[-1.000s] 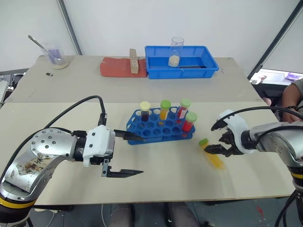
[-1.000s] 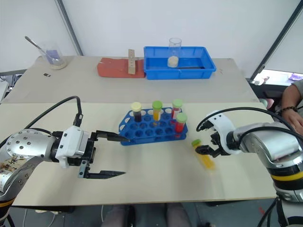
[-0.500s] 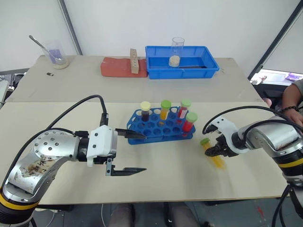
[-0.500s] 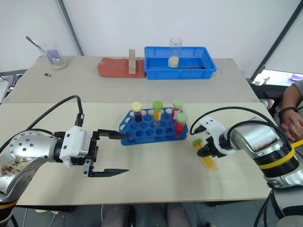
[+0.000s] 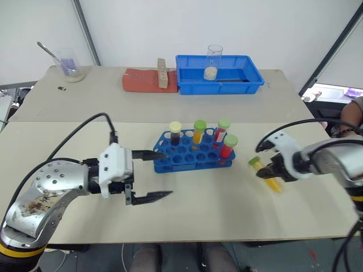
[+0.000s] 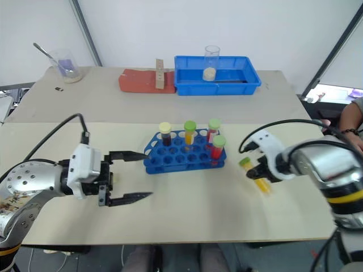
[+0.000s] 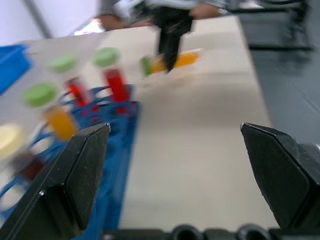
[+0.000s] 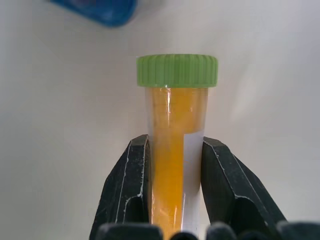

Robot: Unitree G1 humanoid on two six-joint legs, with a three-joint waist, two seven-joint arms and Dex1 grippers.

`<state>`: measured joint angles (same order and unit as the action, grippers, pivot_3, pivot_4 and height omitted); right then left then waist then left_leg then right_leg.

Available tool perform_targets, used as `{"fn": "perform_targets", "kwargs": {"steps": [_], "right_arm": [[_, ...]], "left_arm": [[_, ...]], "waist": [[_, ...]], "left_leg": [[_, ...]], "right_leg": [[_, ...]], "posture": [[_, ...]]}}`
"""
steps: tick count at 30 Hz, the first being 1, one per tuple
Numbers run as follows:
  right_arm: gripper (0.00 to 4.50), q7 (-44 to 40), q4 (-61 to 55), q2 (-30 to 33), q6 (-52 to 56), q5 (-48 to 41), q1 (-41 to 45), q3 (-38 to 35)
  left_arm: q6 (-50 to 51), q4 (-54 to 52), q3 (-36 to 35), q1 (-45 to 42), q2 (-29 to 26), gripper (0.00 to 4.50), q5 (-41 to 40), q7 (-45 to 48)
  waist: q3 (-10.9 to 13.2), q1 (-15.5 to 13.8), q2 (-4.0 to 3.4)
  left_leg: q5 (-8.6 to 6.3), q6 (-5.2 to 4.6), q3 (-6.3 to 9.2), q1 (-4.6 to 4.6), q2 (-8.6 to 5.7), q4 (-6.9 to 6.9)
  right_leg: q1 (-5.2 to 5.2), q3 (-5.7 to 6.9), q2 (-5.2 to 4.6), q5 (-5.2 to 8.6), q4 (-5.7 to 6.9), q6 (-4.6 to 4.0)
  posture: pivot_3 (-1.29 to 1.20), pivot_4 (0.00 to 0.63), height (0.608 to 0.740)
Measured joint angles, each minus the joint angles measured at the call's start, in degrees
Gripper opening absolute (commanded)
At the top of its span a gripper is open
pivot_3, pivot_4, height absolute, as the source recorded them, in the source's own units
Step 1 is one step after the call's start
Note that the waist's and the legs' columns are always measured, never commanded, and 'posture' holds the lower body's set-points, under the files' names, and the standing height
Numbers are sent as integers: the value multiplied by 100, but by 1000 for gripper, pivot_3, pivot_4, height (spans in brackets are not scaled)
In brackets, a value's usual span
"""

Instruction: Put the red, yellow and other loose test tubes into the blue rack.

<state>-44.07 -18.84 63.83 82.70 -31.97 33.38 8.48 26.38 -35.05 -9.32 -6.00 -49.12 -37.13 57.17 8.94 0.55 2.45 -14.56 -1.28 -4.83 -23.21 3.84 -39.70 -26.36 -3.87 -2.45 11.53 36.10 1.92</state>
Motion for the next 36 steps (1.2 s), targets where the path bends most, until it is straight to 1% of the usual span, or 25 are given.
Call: {"fn": "perform_targets", "kwargs": {"steps": [1,2,4,5,6,8,10,13,14,16,18,20,22,25,28,31,33,36], "right_arm": [[993,-170,-361,77,-213,-143,-320,-324],[993,-238,-560,65,-298,-247,-484,-493],[993,-389,-1009,-116,-556,-484,-857,-884],[993,-466,-1251,-298,-741,-641,-1092,-1166],[993,-490,-1377,-432,-838,-726,-1189,-1295],[993,-532,-1753,-843,-1096,-1058,-1433,-1638],[992,-154,-1936,-1929,-1578,-1264,-1400,-1907],[990,469,-2019,-2990,-2069,-1367,-1268,-1828],[990,564,-2018,-3088,-2139,-1357,-1228,-1808],[990,992,-1949,-3684,-2598,-1097,-1093,-1666],[990,1344,-1774,-4217,-3116,-738,-1092,-1323],[990,1514,-1557,-4428,-3579,-365,-1178,-1069],[990,1639,-1298,-4576,-4149,87,-1275,-840],[990,1748,-960,-4832,-4840,612,-1471,-506],[990,1829,-704,-5012,-5362,935,-1696,-280],[990,1866,-515,-5142,-5665,1102,-1866,-203],[990,1920,-340,-5219,-5880,1213,-1900,-183],[989,1966,-109,-5268,-6234,1405,-1900,-196]], "left_arm": [[-21,73,-130,161,-1,4500,2,22],[-31,159,-181,232,-1,4500,6,44],[-126,330,-294,315,-1,4500,20,131],[-214,398,-345,352,-10,4500,42,203],[-253,445,-383,377,-14,4500,56,235],[-317,550,-457,392,-21,4500,96,322],[-388,681,-504,380,-44,4500,100,421],[-406,726,-507,305,-91,4500,101,489],[-407,733,-507,273,-90,4500,98,488],[-404,754,-512,190,-90,4500,76,521],[-391,748,-507,90,-93,4500,55,547],[-370,746,-498,11,-94,4500,33,548],[-331,746,-488,-23,-96,4500,-8,547],[-242,744,-435,-71,-96,4500,-31,544],[-230,736,-422,-124,-96,4500,-50,543],[-222,734,-401,-182,-96,4500,-79,541],[-220,730,-383,-232,-96,4500,-99,540],[-216,730,-329,-269,-96,4500,-117,538]], "waist": [[0,3,0],[0,18,0],[0,47,1],[0,44,0],[0,44,1],[0,26,1],[-6,47,19],[-2,51,13],[-2,45,13],[-5,33,17],[-5,32,15],[-4,26,14],[-5,29,14],[-5,31,14],[-5,32,14],[-5,33,14],[-4,36,13],[-4,39,13]], "left_leg": [[-5,-8,1,1,0,3],[-8,-11,-1,4,0,1],[-8,-11,1,2,3,1],[-8,-11,1,5,2,2],[-7,-11,3,6,3,-1],[-7,-9,0,7,2,-7],[-6,-8,-1,16,10,-16],[8,13,-5,14,6,-16],[12,20,-5,13,6,-17],[14,23,-4,14,7,-16],[14,23,-5,14,7,-12],[14,23,-4,7,5,-10],[14,23,-5,4,3,-10],[13,22,-5,2,3,-3],[14,22,-3,4,4,-2],[14,23,-4,5,4,-5],[16,26,-5,6,4,-9],[17,28,-5,11,4,-11]], "right_leg": [[1,2,0,-1,-1,3],[1,2,0,-2,3,7],[-1,3,4,0,3,14],[1,3,3,0,4,13],[3,3,4,0,5,13],[4,3,2,3,6,-2],[12,3,8,-3,6,-16],[11,1,1,-13,7,-14],[11,0,1,-13,7,-15],[11,2,2,-14,9,-17],[9,2,2,-14,11,-20],[6,2,2,-13,10,-25],[5,2,1,-28,9,-48],[3,2,2,-31,9,-46],[2,3,4,-28,13,-50],[3,3,4,-22,13,-55],[3,2,3,-12,13,-30],[6,2,3,-13,15,-28]], "posture": [[0,150,705],[0,150,705],[0,150,705],[0,150,705],[0,150,705],[0,150,705],[0,150,705],[0,150,705],[0,150,705],[0,150,705],[0,150,705],[0,150,705],[0,150,705],[0,150,705],[0,150,705],[0,150,705],[0,150,705],[0,150,705]]}}
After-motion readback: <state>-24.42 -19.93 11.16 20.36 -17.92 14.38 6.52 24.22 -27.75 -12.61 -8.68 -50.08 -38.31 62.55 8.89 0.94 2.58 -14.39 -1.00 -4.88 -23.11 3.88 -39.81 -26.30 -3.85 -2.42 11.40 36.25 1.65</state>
